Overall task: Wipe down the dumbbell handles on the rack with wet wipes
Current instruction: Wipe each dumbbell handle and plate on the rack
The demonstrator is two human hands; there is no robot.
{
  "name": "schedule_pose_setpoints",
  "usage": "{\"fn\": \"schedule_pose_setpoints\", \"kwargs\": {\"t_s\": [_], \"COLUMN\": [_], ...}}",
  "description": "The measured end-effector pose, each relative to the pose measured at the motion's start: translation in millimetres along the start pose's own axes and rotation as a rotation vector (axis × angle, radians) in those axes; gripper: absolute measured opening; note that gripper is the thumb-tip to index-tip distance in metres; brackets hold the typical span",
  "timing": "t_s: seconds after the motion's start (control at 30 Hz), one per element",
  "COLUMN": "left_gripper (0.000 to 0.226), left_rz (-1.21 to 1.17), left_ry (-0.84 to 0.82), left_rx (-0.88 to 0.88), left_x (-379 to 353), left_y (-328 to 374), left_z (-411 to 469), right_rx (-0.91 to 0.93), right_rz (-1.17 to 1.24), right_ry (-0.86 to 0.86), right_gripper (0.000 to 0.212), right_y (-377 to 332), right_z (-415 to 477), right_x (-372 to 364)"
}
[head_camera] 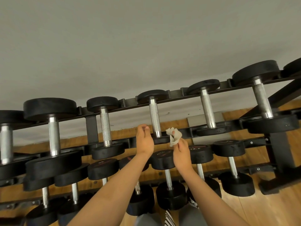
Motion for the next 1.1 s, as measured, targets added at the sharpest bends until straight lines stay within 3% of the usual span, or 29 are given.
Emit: {"fn": "schedule_pose_setpoints", "kwargs": {"t_s": [0.3,0.4,0.53,0.67,0.87,1.0,1.1], "left_gripper": [0.025,0.020,0.018,0.018,0.025,0.033,0.043], "left_rz": [-0.014,-0.002,0.045,0.015,-0.169,-0.179,-0.127], "left_ry": [-0.007,0.009,0.030,-0.026,-0.117,-0.182,-0.250], "left_rx": [0.021,-0.002,0.008,0.029,-0.175,-0.250,-0.298], "left_x": [1,2,-1,3,25,45,55], "left_y": [-5,-7,1,9,4,-1,5], "left_z": [3,4,-1,-7,-50,-63,-63], "right_rx": [-0.047,0.031,0.176,0.345,0.626,0.625,0.581], "right_rz": [0.015,0.059,0.074,0.035,-0.140,-0.094,-0.047], "right_ry": [-0.038,0.022,0.065,0.090,0.047,0.065,-0.037], "right_gripper": [0.031,0.023,0.042,0.045,0.039,0.031,0.027], "right_y": [4,-5,-21,-30,-41,-51,-62], "right_z": [3,-9,-28,-36,-43,-42,-44], "right_x": [0,-1,-4,-9,-13,-11,-18]}}
Point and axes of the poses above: each hand's wrist, its own z-axis towards the middle knuckle, its own x-axis out of the back of the hand, y = z × x, the point moved 3 cm from there along z, towards the middle knuckle, and after that the axes turned 5 degrees about z, right-handed, at the moved point
